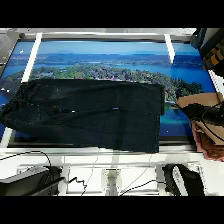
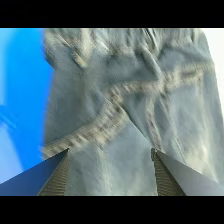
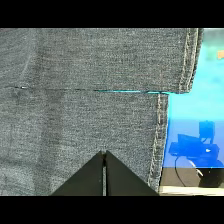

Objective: Fold the clothes and pants, and hang the long-sleeved shirts on hangers.

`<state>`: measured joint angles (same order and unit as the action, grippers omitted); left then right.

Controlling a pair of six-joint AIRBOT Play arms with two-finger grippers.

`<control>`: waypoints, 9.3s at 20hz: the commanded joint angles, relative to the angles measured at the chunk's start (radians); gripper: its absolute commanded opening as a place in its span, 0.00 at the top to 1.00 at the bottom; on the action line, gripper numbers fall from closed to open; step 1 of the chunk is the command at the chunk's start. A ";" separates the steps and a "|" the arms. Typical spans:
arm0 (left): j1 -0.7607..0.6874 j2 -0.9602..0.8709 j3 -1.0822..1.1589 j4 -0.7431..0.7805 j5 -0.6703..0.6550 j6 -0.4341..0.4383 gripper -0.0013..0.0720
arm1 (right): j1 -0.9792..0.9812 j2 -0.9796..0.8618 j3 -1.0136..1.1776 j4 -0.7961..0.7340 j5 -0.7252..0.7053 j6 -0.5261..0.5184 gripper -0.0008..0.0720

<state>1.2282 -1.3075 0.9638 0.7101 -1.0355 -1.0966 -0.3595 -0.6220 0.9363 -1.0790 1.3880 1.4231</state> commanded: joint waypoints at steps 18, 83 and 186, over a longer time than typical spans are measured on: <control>-0.103 -0.339 0.001 -0.539 0.194 0.618 0.94 | 0.000 0.002 0.000 -0.090 -0.008 0.086 0.95; -0.103 -0.157 0.001 -0.555 0.118 0.598 0.93 | 0.154 -0.259 -0.221 0.137 -0.116 0.378 0.95; -0.488 -0.444 0.175 -0.266 0.612 -0.171 0.27 | 0.373 -0.926 0.443 0.421 -0.985 0.268 0.17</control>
<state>0.7586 -1.7470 1.1385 0.4503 -0.4614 -1.2659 0.0124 -1.5482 1.3792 -0.6601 0.4000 1.6913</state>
